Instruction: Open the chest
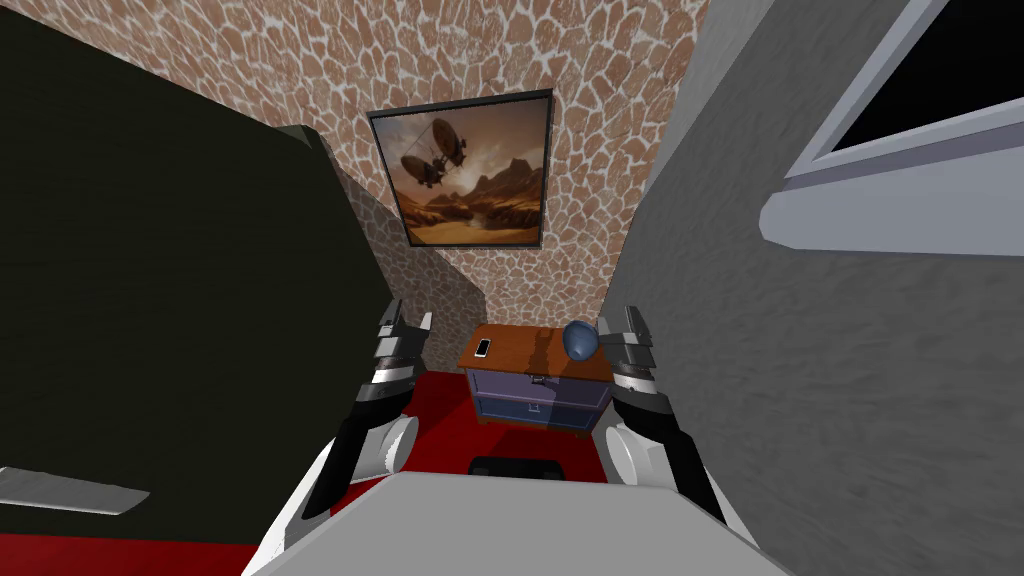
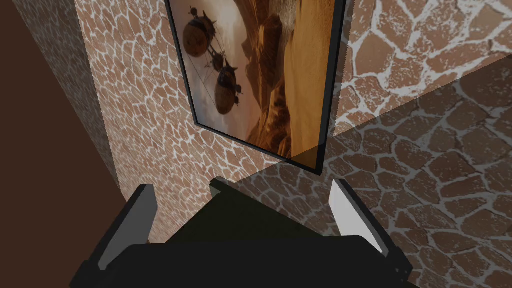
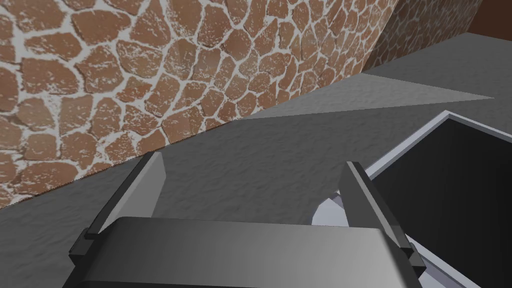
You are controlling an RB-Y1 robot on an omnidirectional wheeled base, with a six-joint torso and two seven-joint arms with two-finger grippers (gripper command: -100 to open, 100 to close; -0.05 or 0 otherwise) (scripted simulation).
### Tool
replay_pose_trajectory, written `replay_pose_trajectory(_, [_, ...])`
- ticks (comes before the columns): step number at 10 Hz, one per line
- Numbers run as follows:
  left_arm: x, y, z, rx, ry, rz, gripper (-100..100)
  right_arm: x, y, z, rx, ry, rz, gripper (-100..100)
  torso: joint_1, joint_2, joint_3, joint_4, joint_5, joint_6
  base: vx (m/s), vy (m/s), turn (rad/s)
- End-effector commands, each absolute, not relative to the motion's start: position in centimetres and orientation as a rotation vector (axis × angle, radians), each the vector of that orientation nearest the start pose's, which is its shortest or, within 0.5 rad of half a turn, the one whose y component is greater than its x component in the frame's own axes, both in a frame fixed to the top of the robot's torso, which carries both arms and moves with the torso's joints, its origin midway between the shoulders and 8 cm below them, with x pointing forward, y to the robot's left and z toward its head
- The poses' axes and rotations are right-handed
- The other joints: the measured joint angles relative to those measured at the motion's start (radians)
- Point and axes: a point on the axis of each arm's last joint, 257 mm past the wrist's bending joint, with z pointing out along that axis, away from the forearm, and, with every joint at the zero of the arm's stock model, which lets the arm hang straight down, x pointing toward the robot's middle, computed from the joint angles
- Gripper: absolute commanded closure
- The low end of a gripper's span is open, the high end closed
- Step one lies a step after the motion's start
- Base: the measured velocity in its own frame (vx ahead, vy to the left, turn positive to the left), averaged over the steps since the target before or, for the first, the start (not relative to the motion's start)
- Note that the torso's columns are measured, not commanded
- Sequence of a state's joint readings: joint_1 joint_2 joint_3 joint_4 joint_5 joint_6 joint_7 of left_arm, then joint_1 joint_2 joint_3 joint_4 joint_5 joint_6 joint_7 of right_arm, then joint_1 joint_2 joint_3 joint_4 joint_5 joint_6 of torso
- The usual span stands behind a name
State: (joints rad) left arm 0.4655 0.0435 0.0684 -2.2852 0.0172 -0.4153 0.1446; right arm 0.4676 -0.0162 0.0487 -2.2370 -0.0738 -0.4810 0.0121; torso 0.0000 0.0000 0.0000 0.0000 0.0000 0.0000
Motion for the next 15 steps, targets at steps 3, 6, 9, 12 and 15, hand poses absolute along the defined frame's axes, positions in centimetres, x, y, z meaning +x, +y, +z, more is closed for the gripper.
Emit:
replay_pose_trajectory(3, [35.56, 29.91, 2.41, -0.726, 0.622, -1.379, 0, 35.95, -26.82, 1.16, 0.722, 0.609, 1.390, 0, 0.000, 0.175, -0.351, 0.176, 0.000, 0.000, 0.000, 0.000, 0.000])
replay_pose_trajectory(6, [35.56, 29.91, 2.42, -0.726, 0.622, -1.379, 0, 35.94, -26.82, 1.17, 0.722, 0.609, 1.390, 0, 0.000, 0.396, -0.792, 0.396, 0.000, 0.000, 0.000, 0.000, 0.000])
replay_pose_trajectory(9, [35.56, 29.91, 2.42, -0.726, 0.622, -1.379, 0, 35.94, -26.82, 1.17, 0.722, 0.609, 1.390, 0, 0.000, 0.618, -1.234, 0.617, 0.000, 0.000, 0.000, 0.000, 0.000])
replay_pose_trajectory(12, [35.57, 29.91, 2.39, -0.727, 0.622, -1.379, 0, 36.17, -26.20, 0.60, 0.736, 0.602, 1.497, -100, 0.001, 0.734, -1.471, 0.734, 0.000, 0.000, 0.008, 0.032, -0.002])
replay_pose_trajectory(15, [35.57, 29.91, 2.39, -0.727, 0.622, -1.379, 0, 36.27, -25.96, 0.31, 0.753, 0.591, 1.561, -100, 0.000, 0.738, -1.476, 0.738, 0.000, 0.000, 0.009, 0.034, 0.000])
